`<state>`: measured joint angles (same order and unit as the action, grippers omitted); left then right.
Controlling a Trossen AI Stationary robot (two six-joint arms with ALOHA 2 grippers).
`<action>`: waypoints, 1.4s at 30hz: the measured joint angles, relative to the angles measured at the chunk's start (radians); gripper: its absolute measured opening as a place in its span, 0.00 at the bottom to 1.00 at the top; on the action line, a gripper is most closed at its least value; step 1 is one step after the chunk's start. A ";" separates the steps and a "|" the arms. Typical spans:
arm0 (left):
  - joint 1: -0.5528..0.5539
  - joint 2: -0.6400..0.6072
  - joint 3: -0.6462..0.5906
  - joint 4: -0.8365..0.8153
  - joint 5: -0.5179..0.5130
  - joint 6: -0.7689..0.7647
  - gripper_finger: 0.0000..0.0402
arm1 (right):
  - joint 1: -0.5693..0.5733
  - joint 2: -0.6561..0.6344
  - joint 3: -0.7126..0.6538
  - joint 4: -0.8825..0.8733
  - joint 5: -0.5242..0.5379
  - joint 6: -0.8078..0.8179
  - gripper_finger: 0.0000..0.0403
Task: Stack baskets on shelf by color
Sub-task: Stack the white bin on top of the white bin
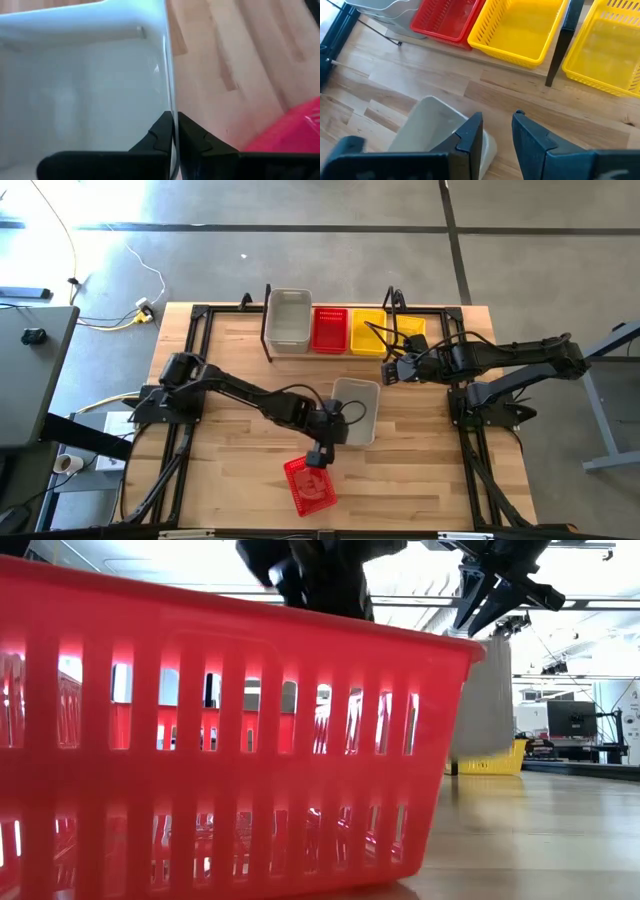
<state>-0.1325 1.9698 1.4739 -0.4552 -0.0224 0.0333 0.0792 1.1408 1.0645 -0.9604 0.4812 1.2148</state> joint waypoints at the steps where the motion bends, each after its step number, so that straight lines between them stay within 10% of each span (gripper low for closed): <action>1: 0.000 -0.012 0.008 -0.014 -0.001 0.014 0.01 | 0.000 0.000 0.000 0.000 0.000 0.001 0.22; 23: 0.169 -0.415 0.013 -0.382 -0.210 0.294 0.00 | 0.000 0.000 0.000 -0.006 0.018 0.016 0.22; 42: 0.655 -0.560 -0.007 -0.529 0.001 0.566 0.00 | -0.001 0.000 0.000 -0.031 0.070 0.016 0.22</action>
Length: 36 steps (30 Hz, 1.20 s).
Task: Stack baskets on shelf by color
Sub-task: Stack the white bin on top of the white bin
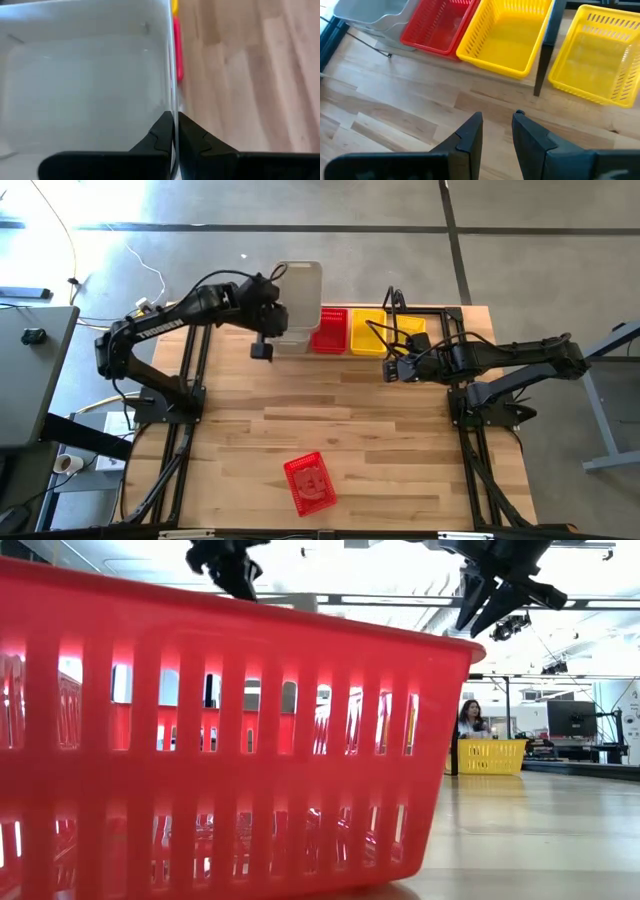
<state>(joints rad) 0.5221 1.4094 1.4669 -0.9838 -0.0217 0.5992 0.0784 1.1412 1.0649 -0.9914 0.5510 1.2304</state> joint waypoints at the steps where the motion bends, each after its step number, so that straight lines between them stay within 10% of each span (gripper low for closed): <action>1: 0.014 0.000 -0.013 0.001 0.004 0.011 0.00 | -0.001 0.000 0.000 -0.004 0.001 0.000 0.22; 36: 0.159 0.104 -0.120 -0.020 0.118 0.092 0.00 | -0.066 0.000 0.000 -0.042 -0.096 -0.072 0.22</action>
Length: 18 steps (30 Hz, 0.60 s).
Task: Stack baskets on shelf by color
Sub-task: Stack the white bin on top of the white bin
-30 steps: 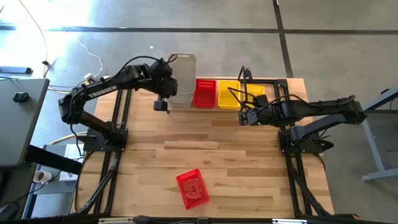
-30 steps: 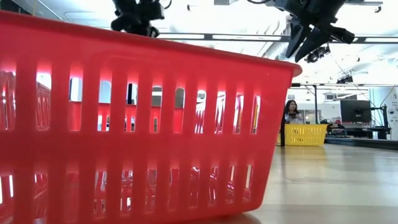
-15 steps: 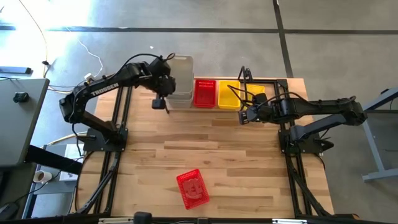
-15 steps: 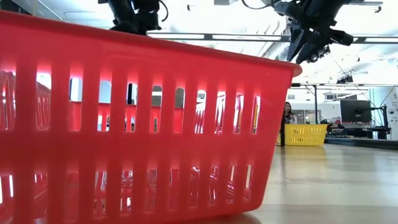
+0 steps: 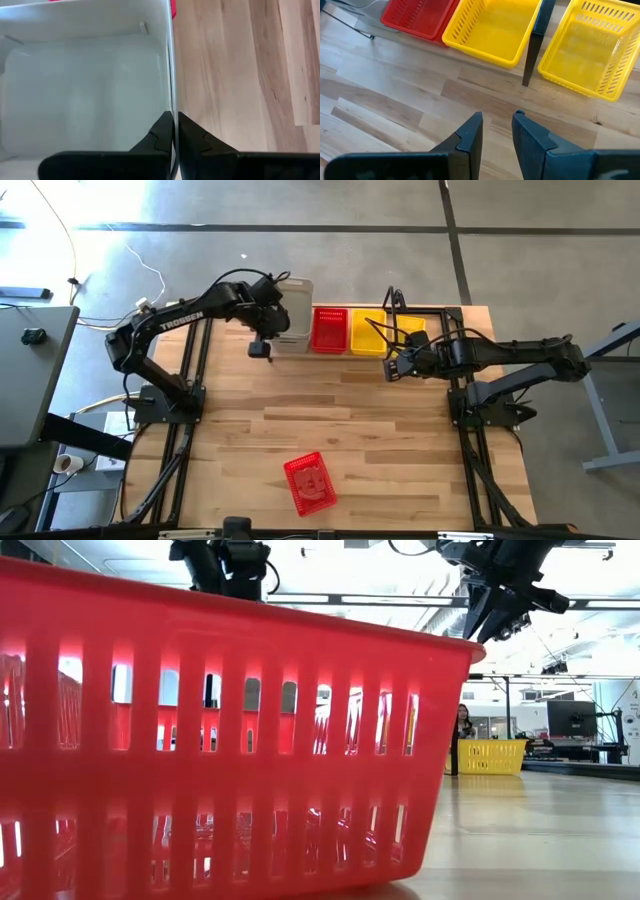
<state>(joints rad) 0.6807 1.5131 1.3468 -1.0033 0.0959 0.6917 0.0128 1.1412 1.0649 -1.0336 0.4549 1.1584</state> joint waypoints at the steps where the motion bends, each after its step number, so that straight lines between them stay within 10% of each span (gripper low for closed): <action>1: 0.000 0.003 0.000 0.000 0.000 -0.001 0.00 | 0.000 0.000 0.000 0.000 0.000 0.000 0.22; 18: -0.002 0.029 0.000 0.004 -0.006 -0.047 0.15 | -0.014 0.000 0.000 -0.023 0.005 -0.014 0.22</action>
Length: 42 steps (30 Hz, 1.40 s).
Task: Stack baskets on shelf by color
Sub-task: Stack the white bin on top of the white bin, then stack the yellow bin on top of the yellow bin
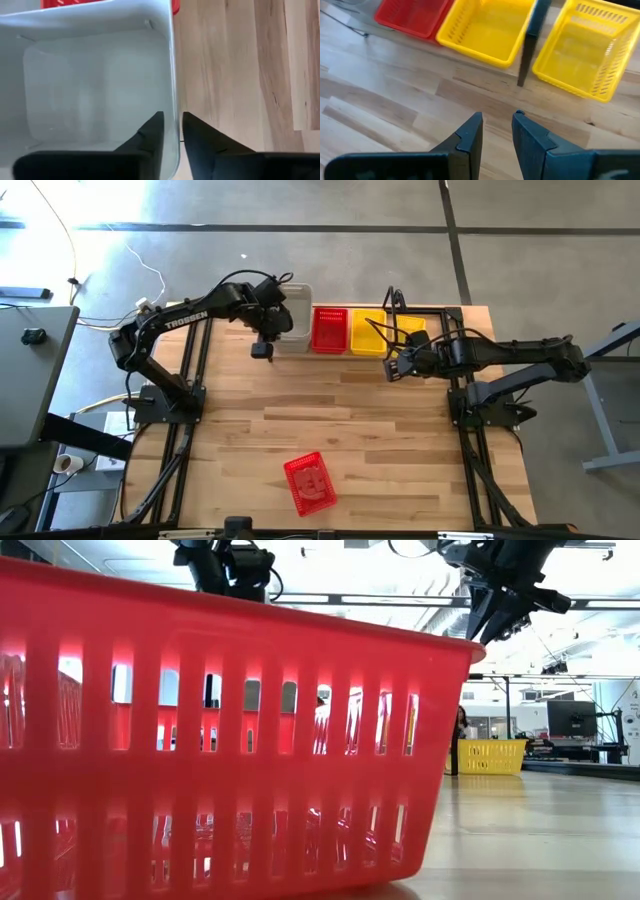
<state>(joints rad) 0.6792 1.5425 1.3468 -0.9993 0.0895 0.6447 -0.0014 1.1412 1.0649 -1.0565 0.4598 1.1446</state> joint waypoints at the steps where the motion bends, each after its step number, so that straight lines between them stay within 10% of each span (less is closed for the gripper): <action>1: 0.000 0.000 0.000 0.000 -0.004 -0.011 0.18 | -0.008 0.000 0.000 -0.009 0.000 -0.001 0.22; 14: 0.000 -0.004 0.141 -0.064 -0.035 -0.093 0.43 | -0.250 -0.006 0.001 -0.022 -0.100 -0.327 0.22; 26: 0.000 -0.005 0.285 -0.111 -0.170 -0.144 0.46 | -0.580 0.025 0.001 -0.024 -0.426 -1.052 0.23; 42: 0.000 -0.005 0.285 -0.112 -0.180 -0.212 0.46 | -0.605 0.241 0.001 -0.068 -0.442 -1.381 0.39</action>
<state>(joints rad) 0.6788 1.5379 1.6321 -1.1110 -0.0906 0.4328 -0.6064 1.3823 1.0657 -1.1242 0.0178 -0.2359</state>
